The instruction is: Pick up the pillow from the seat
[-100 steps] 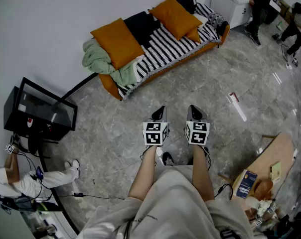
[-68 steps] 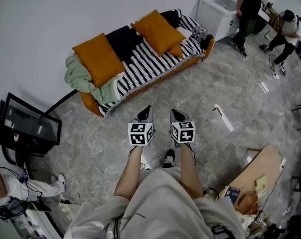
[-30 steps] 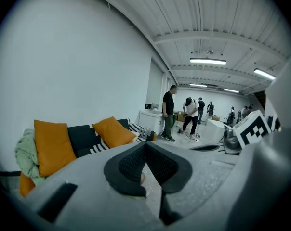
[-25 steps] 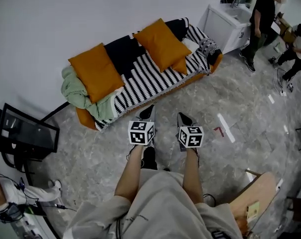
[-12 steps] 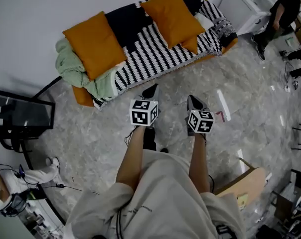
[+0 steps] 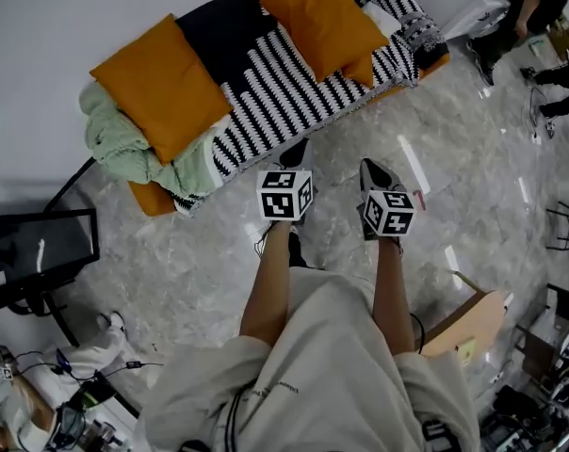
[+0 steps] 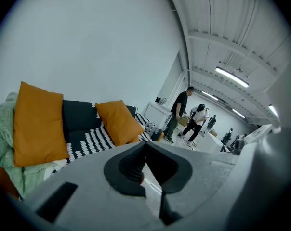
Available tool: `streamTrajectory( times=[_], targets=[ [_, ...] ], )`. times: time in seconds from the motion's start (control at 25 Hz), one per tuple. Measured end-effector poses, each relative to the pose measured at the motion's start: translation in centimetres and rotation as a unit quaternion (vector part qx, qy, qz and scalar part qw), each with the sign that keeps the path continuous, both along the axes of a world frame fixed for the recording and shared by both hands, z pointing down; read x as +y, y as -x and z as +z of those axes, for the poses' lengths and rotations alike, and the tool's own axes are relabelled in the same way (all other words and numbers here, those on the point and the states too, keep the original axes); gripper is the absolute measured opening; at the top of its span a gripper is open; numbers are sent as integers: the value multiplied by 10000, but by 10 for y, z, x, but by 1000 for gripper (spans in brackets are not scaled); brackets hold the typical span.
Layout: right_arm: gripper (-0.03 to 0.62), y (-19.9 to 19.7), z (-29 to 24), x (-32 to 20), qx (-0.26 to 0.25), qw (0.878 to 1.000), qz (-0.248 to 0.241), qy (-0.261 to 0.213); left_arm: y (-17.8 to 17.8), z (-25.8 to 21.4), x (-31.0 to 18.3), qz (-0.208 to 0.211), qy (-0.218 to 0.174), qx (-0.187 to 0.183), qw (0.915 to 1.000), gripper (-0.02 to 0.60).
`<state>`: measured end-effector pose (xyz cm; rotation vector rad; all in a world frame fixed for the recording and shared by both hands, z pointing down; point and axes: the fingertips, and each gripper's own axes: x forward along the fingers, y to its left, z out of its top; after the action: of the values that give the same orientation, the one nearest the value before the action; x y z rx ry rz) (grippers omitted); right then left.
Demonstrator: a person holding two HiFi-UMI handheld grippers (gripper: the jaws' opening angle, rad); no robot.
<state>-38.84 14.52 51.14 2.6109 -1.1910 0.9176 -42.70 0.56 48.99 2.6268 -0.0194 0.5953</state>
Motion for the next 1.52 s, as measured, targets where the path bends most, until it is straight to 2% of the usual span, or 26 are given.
streamTrajectory(
  times=[0.24, 0.48, 0.64, 0.76, 0.92, 1.08, 1.28, 1.52],
  targets=[
    [8, -17, 2, -25, 76, 9998, 66, 192, -27, 3, -27, 141, 104, -31, 9998, 9],
    [7, -34, 2, -39, 20, 9994, 344, -22, -32, 8, -44, 361, 22, -143, 9992, 9],
    [7, -42, 5, -46, 86, 9996, 262, -21, -41, 9, -58, 227, -79, -119, 9996, 9],
    [7, -53, 1, -45, 165, 9992, 317, -196, -50, 3, -57, 252, -311, -68, 9992, 9],
    [7, -79, -15, -48, 364, 9975, 412, -449, -73, -21, -52, 371, -787, 137, 9961, 9],
    [7, -103, -27, -51, 434, 9958, 495, -636, -90, -32, -52, 446, -1018, 139, 9937, 9],
    [8, -130, -22, -57, 393, 9959, 511, -632, -117, -33, -64, 458, -1072, 166, 9930, 9],
    [7, -193, -28, -56, 420, 9962, 434, -620, -165, -24, -78, 311, -1144, 65, 9929, 9]
  ],
)
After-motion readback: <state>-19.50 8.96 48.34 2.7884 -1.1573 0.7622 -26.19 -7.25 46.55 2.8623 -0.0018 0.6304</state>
